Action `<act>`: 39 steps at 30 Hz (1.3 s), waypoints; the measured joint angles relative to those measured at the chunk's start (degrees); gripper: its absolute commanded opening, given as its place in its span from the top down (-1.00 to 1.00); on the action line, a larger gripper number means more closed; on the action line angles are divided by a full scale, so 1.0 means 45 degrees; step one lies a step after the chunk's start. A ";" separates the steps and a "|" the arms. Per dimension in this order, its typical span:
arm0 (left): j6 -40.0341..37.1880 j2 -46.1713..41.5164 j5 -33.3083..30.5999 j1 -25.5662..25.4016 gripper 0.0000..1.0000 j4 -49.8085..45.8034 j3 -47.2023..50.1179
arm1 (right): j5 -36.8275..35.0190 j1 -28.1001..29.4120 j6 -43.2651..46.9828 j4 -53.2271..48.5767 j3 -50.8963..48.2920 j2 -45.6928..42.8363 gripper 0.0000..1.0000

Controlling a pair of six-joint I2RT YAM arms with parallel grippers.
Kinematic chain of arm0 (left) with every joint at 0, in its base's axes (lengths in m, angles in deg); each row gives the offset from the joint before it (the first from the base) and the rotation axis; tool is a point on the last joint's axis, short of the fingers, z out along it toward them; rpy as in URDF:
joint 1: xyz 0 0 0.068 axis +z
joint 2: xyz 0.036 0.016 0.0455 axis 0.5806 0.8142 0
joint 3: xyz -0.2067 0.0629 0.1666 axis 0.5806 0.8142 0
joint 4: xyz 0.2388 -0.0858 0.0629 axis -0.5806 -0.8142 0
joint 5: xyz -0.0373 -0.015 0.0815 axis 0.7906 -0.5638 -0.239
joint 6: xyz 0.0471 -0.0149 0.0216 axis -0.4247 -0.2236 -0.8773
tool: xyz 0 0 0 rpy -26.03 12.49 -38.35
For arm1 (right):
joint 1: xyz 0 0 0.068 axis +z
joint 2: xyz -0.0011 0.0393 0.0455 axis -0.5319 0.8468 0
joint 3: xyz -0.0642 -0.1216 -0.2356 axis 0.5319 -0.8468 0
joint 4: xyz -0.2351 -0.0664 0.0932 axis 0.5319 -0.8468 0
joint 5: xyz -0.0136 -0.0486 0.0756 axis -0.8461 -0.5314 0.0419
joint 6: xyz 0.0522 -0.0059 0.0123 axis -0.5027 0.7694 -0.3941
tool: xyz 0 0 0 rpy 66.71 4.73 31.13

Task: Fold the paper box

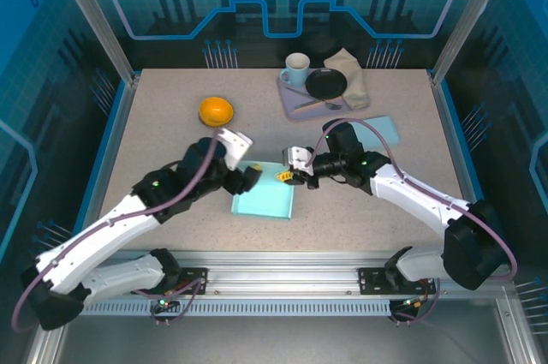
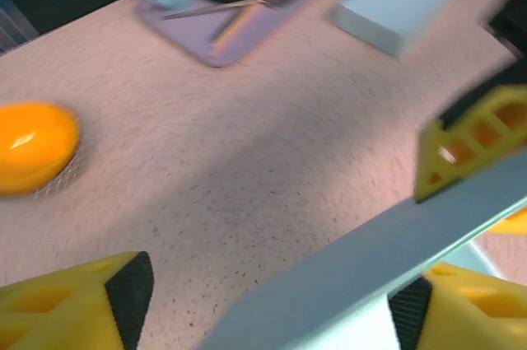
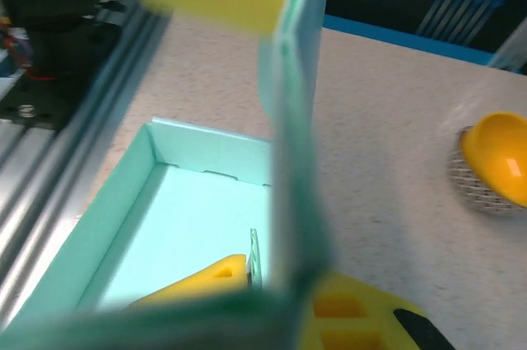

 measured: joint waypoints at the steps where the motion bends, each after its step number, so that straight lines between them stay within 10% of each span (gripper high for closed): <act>1: 0.0821 -0.0330 -0.0131 0.0418 -0.62 -0.0024 -0.0005 | -0.0233 -0.0024 -0.0083 0.0403 0.0000 0.0058 1.00; 18: 0.9335 0.1020 0.0146 0.4065 -0.98 -0.2273 -0.1982 | -0.0835 -0.0437 -0.0209 0.1817 -0.0665 0.0967 1.00; 39: 1.4158 0.4498 0.4022 0.2943 -0.64 -0.0403 -0.0816 | -0.1515 -0.0301 -0.1287 0.4061 -0.1481 0.1661 1.00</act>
